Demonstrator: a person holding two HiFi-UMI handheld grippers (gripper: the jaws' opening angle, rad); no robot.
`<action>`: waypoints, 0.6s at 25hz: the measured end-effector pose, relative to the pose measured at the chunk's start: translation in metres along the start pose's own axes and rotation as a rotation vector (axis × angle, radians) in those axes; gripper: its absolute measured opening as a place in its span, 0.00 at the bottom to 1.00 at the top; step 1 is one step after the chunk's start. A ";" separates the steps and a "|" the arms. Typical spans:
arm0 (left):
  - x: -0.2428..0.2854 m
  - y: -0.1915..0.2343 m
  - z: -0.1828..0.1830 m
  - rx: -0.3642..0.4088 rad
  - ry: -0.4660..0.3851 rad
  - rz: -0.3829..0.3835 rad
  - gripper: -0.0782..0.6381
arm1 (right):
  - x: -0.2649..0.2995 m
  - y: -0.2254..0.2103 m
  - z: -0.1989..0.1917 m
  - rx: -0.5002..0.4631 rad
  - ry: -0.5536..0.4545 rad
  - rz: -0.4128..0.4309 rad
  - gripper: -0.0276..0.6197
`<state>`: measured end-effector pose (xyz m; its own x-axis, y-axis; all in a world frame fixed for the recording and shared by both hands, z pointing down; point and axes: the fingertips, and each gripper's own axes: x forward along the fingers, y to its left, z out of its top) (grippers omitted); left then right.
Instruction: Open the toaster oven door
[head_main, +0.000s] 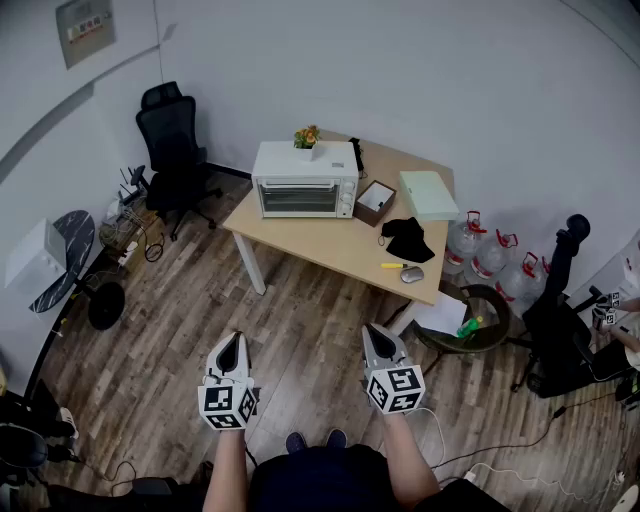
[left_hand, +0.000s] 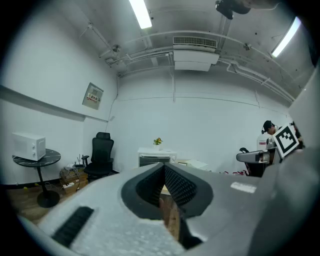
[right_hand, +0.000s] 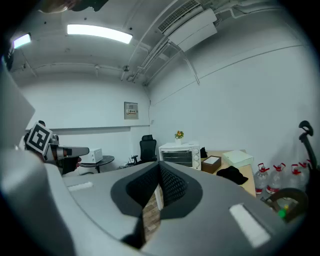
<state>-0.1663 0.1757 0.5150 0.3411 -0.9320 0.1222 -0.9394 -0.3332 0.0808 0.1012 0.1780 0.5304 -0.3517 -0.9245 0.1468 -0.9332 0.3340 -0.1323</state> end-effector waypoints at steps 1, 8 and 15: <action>0.002 0.001 0.000 -0.002 0.001 -0.001 0.10 | 0.002 0.001 0.000 -0.002 0.002 0.003 0.06; 0.004 0.000 0.003 0.006 0.001 0.008 0.10 | 0.004 0.002 0.009 0.004 -0.039 0.015 0.06; 0.009 -0.004 -0.006 0.001 0.020 0.000 0.10 | 0.006 -0.005 0.006 0.030 -0.036 0.017 0.06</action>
<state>-0.1597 0.1698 0.5214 0.3418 -0.9291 0.1415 -0.9394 -0.3334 0.0798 0.1037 0.1697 0.5265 -0.3644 -0.9249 0.1085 -0.9242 0.3449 -0.1637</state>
